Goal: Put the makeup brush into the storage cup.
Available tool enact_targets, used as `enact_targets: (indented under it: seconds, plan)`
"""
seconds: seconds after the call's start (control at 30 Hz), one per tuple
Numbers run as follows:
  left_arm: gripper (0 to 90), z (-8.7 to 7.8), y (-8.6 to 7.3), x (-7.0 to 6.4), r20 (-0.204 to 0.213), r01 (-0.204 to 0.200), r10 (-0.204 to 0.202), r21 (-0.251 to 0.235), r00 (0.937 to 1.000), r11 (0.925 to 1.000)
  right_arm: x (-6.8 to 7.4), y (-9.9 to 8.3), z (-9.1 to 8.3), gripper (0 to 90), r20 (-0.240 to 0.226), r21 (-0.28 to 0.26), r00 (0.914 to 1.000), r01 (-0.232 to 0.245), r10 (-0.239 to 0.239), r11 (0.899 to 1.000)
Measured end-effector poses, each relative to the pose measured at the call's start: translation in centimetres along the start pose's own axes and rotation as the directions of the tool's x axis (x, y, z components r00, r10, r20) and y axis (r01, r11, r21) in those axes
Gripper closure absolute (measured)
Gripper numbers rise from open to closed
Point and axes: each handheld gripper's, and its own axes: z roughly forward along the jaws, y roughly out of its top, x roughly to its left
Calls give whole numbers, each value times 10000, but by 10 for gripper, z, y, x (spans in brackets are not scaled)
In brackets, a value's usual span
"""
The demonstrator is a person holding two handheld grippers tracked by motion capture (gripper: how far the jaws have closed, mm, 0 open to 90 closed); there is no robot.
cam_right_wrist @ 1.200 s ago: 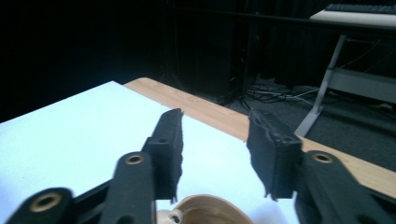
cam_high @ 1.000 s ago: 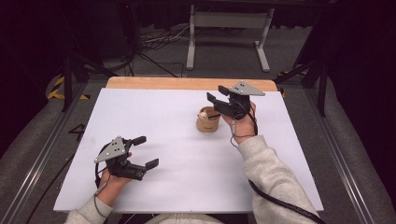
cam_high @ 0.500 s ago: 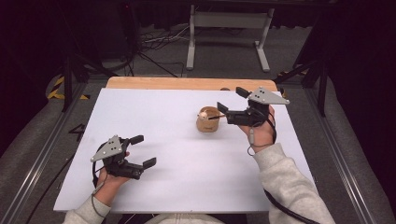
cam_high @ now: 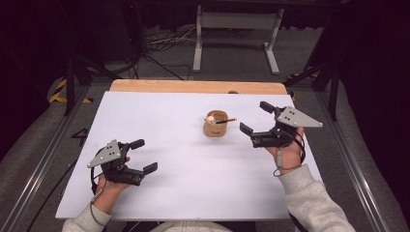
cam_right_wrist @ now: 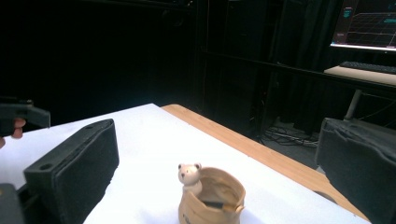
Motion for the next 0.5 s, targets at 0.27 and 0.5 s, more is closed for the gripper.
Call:
enact_targets:
  seconds: [0.27, 0.5]
  plan:
    - [29, -6, 1, 2, -65, 26, -27, -137, 10000, 9999, 2, -15, -26, 0, -86, -71, 9996, 271, -271, 9996]
    - [29, -11, 1, 4, -126, 64, -65, -135, 9999, 9999, 3, -28, -42, 0, -66, -95, 9997, 250, -250, 9996]
